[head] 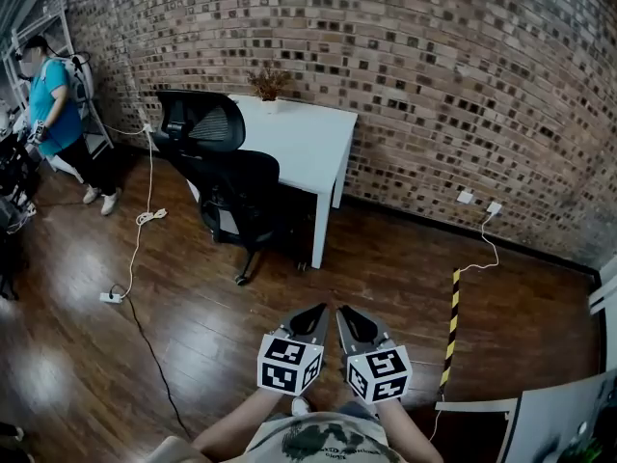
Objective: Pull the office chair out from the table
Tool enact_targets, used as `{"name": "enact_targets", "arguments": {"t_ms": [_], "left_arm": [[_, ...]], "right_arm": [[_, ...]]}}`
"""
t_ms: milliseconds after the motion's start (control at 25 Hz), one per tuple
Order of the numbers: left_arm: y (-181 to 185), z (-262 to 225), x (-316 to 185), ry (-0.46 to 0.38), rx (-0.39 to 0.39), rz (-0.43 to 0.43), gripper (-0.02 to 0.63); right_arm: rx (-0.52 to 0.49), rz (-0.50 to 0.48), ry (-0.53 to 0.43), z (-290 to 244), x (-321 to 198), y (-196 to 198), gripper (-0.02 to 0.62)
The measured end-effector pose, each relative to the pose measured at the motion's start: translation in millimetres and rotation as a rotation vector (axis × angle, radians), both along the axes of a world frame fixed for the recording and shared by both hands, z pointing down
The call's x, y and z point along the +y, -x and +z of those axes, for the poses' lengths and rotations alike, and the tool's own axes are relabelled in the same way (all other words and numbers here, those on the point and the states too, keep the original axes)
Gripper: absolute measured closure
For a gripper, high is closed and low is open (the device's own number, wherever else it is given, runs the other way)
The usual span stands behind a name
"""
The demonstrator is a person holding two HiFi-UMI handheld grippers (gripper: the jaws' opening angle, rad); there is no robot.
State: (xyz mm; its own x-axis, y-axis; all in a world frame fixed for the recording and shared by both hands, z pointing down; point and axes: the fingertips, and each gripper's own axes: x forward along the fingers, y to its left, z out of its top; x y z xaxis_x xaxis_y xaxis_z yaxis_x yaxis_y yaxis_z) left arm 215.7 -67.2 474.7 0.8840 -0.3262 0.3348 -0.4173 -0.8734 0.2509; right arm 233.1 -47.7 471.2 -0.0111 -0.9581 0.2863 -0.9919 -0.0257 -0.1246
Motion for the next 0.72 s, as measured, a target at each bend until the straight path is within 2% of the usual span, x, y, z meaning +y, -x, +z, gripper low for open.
{"name": "enact_targets", "arguments": {"t_ms": [240, 720], "left_arm": [[-23.6, 6.1, -44.9, -0.020, -0.011, -0.048, 0.589], [-92.9, -22.3, -168.2, -0.077, -0.016, -0.276, 0.586]], "right_arm": [[0.006, -0.062, -0.034, 2.1, -46.8, -22.8, 0.565], [0.004, -0.321, -0.113, -29.2, -178.1, -89.5, 0.555]]}}
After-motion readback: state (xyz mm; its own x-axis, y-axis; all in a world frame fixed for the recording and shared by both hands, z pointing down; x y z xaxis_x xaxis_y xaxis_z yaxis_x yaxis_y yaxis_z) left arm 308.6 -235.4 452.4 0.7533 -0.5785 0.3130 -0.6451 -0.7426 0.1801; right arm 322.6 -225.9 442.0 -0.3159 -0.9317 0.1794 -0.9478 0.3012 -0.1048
